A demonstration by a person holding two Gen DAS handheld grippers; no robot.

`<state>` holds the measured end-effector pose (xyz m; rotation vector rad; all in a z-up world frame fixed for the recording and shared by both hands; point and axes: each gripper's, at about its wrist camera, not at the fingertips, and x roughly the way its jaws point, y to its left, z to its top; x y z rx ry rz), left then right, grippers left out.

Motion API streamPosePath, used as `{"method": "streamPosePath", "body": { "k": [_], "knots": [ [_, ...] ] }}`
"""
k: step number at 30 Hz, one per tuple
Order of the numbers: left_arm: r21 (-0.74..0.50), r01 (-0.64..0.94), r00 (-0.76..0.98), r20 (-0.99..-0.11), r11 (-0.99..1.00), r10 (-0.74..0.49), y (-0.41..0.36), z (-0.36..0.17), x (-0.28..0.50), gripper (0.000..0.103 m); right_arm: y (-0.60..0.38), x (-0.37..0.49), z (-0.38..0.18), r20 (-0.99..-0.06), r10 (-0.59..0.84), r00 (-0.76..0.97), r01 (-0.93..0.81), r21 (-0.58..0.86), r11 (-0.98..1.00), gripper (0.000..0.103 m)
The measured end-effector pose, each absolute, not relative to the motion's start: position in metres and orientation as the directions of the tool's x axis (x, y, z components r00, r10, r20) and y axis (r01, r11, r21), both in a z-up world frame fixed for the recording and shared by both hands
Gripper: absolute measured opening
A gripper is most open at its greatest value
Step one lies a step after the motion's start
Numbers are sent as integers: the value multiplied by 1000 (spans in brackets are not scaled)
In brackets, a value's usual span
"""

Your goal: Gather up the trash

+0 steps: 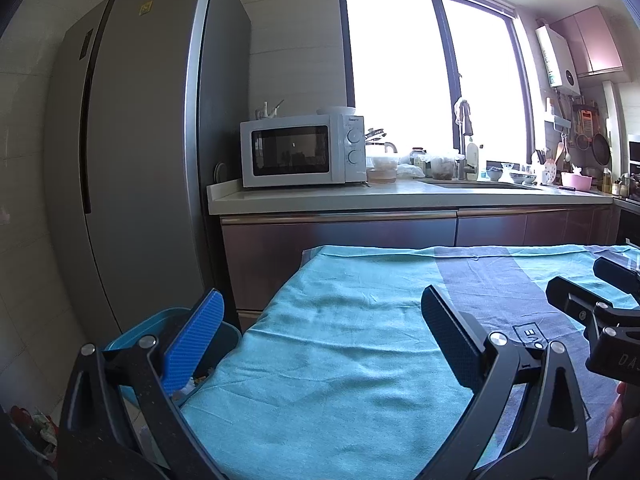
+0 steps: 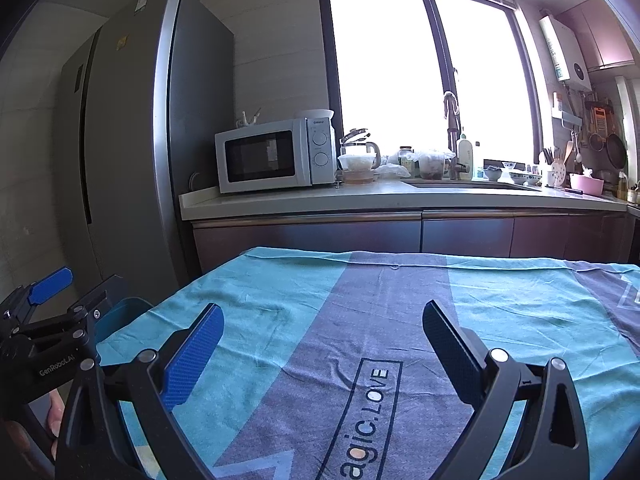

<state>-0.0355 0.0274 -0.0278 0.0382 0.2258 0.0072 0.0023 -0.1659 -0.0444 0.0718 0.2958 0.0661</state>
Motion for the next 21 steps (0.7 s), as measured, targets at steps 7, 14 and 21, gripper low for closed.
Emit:
{"method": "streamPosePath", "body": {
  "k": [7, 14, 21],
  "knots": [
    [35, 6, 976, -216, 999, 2, 28, -28, -34, 97, -168, 0, -44, -283, 68, 957, -46, 82, 996, 96],
    [40, 1, 979, -203, 999, 7, 27, -30, -33, 97, -167, 0, -43, -280, 70, 958, -49, 81, 996, 96],
    [42, 3, 979, -205, 999, 6, 24, -30, -36, 97, -167, 0, -43, -282, 72, 957, -52, 80, 995, 96]
  ]
}}
